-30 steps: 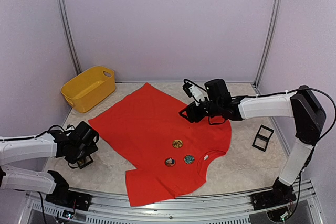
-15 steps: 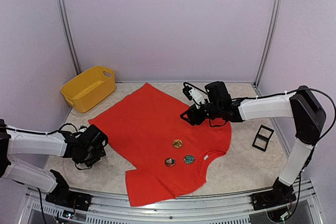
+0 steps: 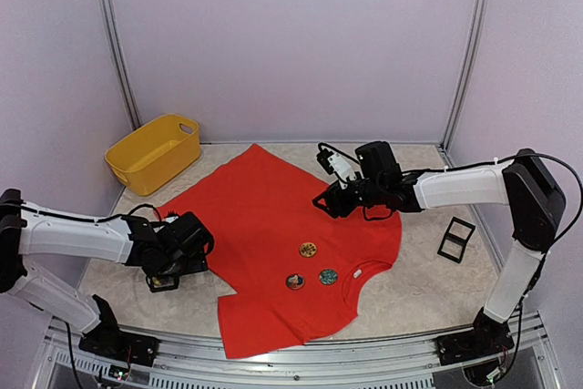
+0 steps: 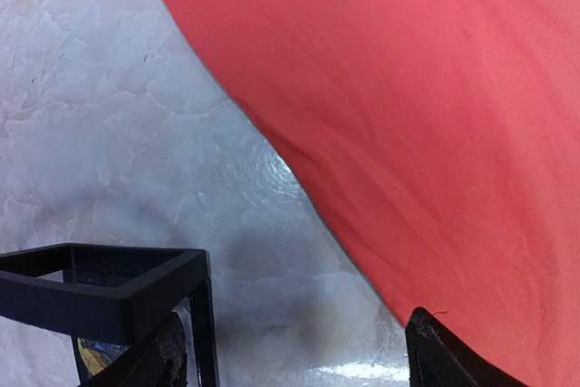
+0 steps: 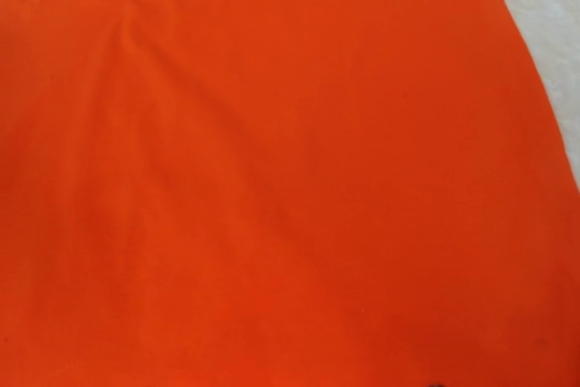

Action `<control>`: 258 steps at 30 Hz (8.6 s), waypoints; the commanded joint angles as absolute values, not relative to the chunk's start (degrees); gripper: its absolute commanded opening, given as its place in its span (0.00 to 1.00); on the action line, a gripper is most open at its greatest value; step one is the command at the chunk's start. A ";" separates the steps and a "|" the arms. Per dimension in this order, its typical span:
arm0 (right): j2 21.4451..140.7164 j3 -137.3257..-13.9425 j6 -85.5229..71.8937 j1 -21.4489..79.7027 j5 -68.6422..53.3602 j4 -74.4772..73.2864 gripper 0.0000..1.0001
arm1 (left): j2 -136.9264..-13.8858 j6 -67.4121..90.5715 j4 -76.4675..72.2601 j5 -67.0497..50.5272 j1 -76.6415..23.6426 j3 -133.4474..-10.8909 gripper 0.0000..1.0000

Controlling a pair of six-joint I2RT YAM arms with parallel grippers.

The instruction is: Pin the brooch onto the clothing

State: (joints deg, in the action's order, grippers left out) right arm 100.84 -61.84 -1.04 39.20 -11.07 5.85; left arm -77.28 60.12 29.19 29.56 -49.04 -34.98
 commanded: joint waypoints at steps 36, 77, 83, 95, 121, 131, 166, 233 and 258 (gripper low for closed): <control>102.56 -62.31 0.89 39.45 -14.10 4.42 0.58 | -72.17 63.02 29.00 28.60 -44.15 -26.62 0.54; 103.99 -63.40 1.59 39.46 -15.56 2.59 0.58 | -77.22 56.56 24.94 25.06 -44.00 -29.02 0.62; 104.15 -63.54 1.67 39.46 -15.81 2.50 0.58 | -76.07 56.71 26.85 24.96 -45.35 -29.93 0.45; 104.34 -64.05 1.76 39.45 -16.61 1.98 0.58 | -70.05 56.99 29.15 24.88 -45.35 -29.36 0.27; 98.46 -63.76 1.76 39.31 -23.53 4.88 0.58 | -65.46 49.62 40.43 30.50 -54.28 -42.75 0.00; 85.66 -61.32 1.48 39.27 -46.22 13.67 0.57 | -60.71 17.22 10.85 19.66 -64.86 -53.62 0.00; 79.35 -63.54 -13.34 41.30 -65.30 24.33 0.03 | -76.94 -0.34 -30.50 -3.56 -66.04 -60.82 0.00; 79.38 -75.87 21.63 41.47 -59.42 -21.38 0.00 | -78.25 2.25 5.95 -19.95 -58.34 -72.80 0.23; 78.01 -71.35 16.85 41.63 -57.54 -13.36 0.13 | -76.76 3.21 -8.07 -17.46 -61.14 -66.03 0.00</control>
State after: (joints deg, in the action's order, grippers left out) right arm 79.02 -73.95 19.57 40.82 -58.70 -19.66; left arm -78.11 2.17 1.67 -17.69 -60.07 -69.28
